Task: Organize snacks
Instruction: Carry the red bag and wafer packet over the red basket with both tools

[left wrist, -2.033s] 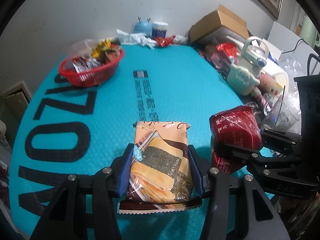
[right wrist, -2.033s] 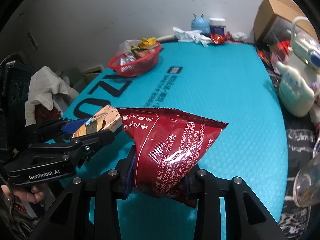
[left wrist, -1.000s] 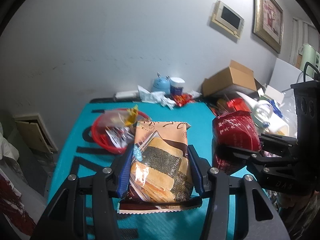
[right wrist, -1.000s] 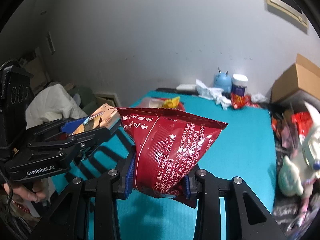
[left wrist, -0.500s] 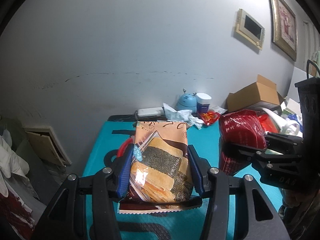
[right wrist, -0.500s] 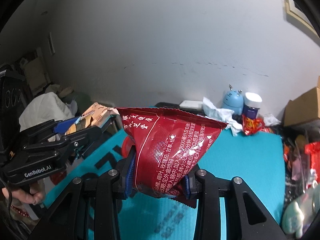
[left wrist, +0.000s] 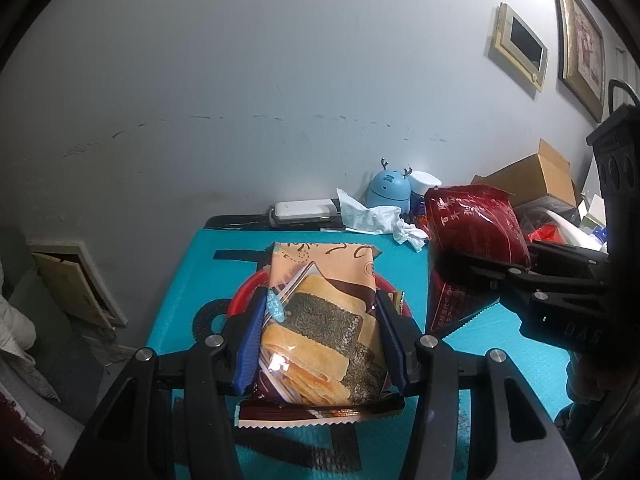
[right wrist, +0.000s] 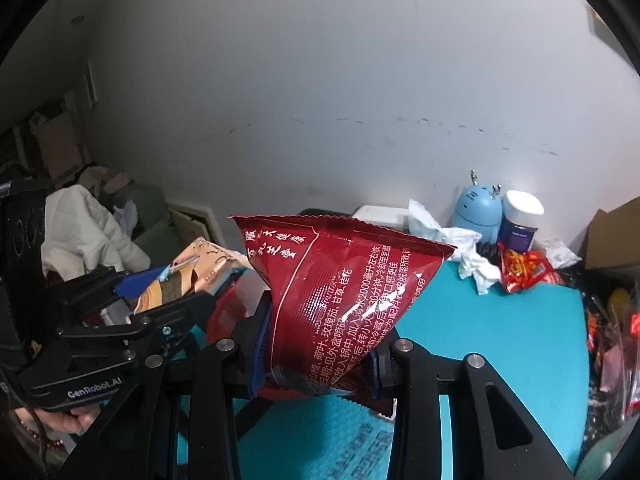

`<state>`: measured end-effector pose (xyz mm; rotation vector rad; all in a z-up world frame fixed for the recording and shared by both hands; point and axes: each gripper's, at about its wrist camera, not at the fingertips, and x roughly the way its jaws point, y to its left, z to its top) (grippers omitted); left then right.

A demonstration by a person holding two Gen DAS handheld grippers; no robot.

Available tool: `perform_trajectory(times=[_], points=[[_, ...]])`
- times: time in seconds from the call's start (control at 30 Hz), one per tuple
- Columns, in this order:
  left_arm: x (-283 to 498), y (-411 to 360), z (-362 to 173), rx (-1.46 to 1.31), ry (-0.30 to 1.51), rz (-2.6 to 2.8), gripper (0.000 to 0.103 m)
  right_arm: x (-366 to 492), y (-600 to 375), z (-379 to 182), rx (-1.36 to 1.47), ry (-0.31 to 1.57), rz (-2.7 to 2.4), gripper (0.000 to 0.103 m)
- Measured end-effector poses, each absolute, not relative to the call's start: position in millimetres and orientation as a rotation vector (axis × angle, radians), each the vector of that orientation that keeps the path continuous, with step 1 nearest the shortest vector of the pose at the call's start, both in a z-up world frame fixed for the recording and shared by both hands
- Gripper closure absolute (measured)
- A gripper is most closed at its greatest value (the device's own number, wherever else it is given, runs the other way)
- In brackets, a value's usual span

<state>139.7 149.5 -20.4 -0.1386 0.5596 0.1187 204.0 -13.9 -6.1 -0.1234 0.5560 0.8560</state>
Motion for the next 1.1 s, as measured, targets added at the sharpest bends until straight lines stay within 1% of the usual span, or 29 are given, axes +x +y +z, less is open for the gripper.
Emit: perform_trajectory(times=[0.37,0.57,1.1], points=[[164,148,-62,-0.116,0.593,0.105,0.052,225,-9,-37,-0.117,0.629,0.853,0.066],[175,155,-86,-0.168,0.668,0.102,0.052,228,-9,-41,-0.121,0.644,0.85,0.066],[185,148,-81,-0.122,0.662,0.097,0.052,230,-10,-42,-0.115,0.646,0.861,0.066]])
